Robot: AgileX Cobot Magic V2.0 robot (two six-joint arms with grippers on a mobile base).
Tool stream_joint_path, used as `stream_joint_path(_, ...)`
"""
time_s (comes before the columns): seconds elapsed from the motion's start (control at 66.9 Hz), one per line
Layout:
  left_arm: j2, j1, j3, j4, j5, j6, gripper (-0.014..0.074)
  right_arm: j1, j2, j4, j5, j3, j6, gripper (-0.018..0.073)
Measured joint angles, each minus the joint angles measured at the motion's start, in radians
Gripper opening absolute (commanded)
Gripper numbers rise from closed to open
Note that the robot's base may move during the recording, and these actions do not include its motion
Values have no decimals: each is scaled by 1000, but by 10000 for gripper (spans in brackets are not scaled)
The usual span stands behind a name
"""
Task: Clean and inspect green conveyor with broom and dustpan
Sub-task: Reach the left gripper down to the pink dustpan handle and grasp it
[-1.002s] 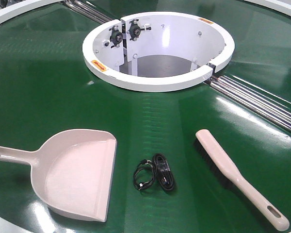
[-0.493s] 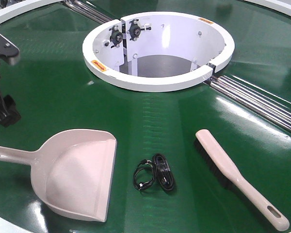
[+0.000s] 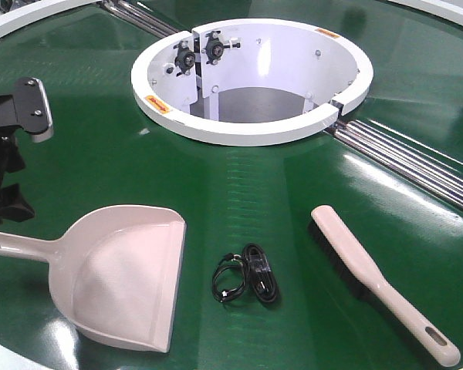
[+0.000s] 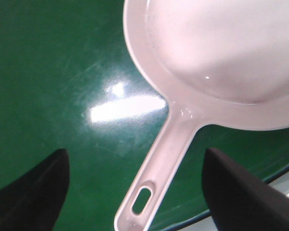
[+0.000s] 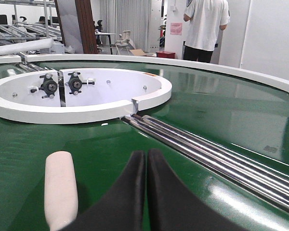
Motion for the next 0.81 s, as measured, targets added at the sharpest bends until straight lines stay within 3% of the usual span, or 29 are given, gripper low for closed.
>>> stream_joint_path(0.194, 28, 0, 50, 36, 16, 62, 541, 0, 0, 0, 0, 0, 0, -9)
stream_joint_path(0.374, 41, -3, 112, 74, 21, 187, 541, 0, 0, 0, 0, 0, 0, -9)
stream_joint_path(0.807, 82, -7, 113, 81, -9, 276, 538, 0, 0, 0, 0, 0, 0, -9)
